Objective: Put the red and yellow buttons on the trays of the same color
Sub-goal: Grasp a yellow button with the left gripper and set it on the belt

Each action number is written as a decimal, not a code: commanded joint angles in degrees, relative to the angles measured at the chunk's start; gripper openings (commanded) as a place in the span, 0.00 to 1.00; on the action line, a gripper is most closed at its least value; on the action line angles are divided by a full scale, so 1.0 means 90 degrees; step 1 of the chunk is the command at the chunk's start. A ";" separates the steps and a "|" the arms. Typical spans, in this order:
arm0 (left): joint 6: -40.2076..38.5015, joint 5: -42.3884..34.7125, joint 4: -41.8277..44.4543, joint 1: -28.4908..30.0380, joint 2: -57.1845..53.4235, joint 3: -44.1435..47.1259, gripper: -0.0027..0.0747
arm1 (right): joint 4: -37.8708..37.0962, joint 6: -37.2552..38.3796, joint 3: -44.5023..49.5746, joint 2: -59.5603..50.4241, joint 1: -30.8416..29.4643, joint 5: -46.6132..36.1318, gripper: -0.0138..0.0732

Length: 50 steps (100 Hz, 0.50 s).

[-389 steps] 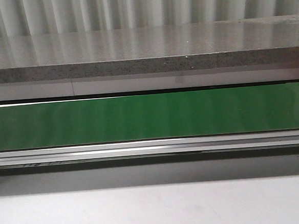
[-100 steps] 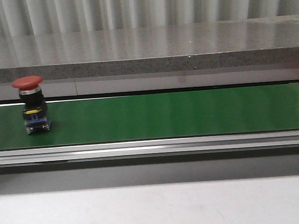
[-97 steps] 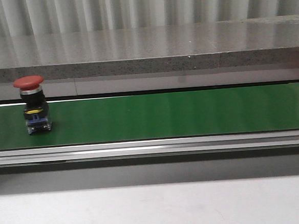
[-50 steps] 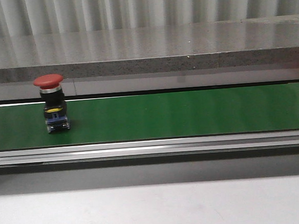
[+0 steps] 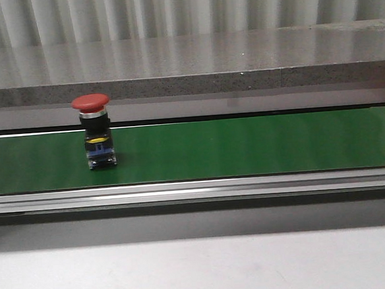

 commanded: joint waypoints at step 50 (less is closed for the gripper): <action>0.1021 -0.1340 -0.0490 -0.1538 -0.2114 0.0258 0.01 | 0.0020 -0.0065 -0.0142 0.0025 0.0007 -0.0419 0.08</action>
